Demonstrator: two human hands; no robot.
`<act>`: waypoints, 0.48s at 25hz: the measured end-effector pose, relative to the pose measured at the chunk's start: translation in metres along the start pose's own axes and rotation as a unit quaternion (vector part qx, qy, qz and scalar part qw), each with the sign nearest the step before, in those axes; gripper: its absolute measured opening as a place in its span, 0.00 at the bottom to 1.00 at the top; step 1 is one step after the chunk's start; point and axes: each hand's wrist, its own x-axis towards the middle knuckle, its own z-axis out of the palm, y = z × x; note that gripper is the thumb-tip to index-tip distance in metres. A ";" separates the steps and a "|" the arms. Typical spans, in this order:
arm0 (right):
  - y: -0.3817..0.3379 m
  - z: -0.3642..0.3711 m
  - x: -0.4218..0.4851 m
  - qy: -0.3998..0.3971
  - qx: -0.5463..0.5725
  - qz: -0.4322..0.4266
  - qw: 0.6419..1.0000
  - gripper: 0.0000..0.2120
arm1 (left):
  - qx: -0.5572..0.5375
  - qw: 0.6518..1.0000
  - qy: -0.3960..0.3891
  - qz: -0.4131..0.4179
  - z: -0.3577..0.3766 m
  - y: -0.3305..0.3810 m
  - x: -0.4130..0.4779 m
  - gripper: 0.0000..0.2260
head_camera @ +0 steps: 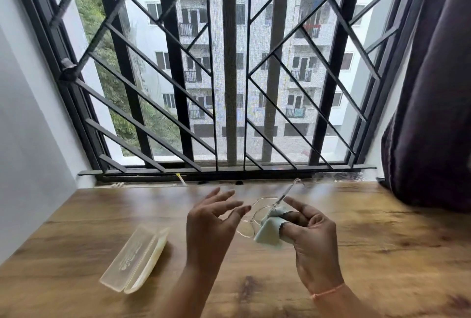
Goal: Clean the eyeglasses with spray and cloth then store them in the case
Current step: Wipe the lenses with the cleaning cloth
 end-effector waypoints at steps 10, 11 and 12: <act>0.009 0.001 -0.005 -0.014 -0.082 -0.059 0.995 0.25 | 0.001 0.997 -0.043 0.058 0.015 0.021 -0.011 0.05; 0.007 -0.001 -0.005 -0.012 -0.086 -0.063 0.994 0.24 | -0.004 0.998 -0.040 0.056 0.014 0.021 -0.011 0.05; 0.005 -0.003 -0.004 -0.006 -0.093 -0.072 0.993 0.23 | -0.007 0.998 -0.039 0.054 0.013 0.019 -0.009 0.05</act>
